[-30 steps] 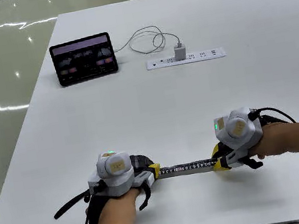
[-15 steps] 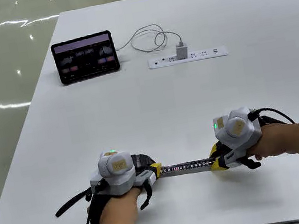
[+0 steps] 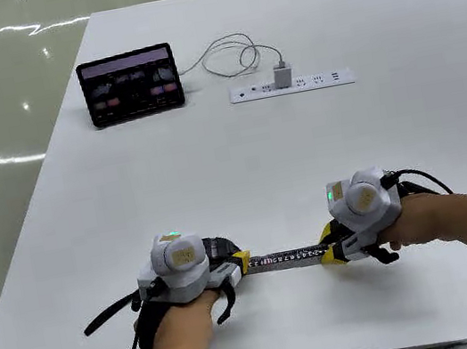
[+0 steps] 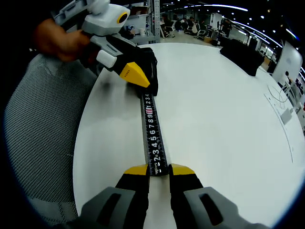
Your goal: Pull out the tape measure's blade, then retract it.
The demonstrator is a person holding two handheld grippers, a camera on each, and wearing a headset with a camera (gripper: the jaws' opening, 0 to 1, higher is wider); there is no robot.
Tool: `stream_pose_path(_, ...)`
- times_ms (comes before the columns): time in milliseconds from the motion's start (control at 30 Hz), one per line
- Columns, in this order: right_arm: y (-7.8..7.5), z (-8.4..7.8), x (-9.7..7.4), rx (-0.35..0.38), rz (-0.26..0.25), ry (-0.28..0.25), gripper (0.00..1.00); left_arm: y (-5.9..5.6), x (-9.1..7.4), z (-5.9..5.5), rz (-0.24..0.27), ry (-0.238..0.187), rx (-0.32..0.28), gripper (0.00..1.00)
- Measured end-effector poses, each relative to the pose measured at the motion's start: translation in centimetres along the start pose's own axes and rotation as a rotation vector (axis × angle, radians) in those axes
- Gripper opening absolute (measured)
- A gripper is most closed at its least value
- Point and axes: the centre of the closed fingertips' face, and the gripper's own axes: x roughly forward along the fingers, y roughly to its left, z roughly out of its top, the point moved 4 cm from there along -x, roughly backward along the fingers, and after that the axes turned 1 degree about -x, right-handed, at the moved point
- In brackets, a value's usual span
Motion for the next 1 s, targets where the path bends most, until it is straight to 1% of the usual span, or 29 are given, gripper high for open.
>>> stream_pose_path(300, 0.1, 0.5, 0.4, 0.017, -0.001, -0.011, 0.12, 0.0, 0.0, 0.0, 0.000, 0.002, -0.001, 0.61)
stream_pose_path(667, 0.4, 1.2, 0.9, 0.011, 0.000, -0.019, 0.12, 0.0, -0.1, 0.0, 0.000, 0.003, 0.000, 0.61)
stream_pose_path(1000, 0.3, 1.7, 1.3, 0.003, 0.004, -0.025, 0.12, 0.0, -0.1, 0.0, 0.002, 0.004, -0.006, 0.61)
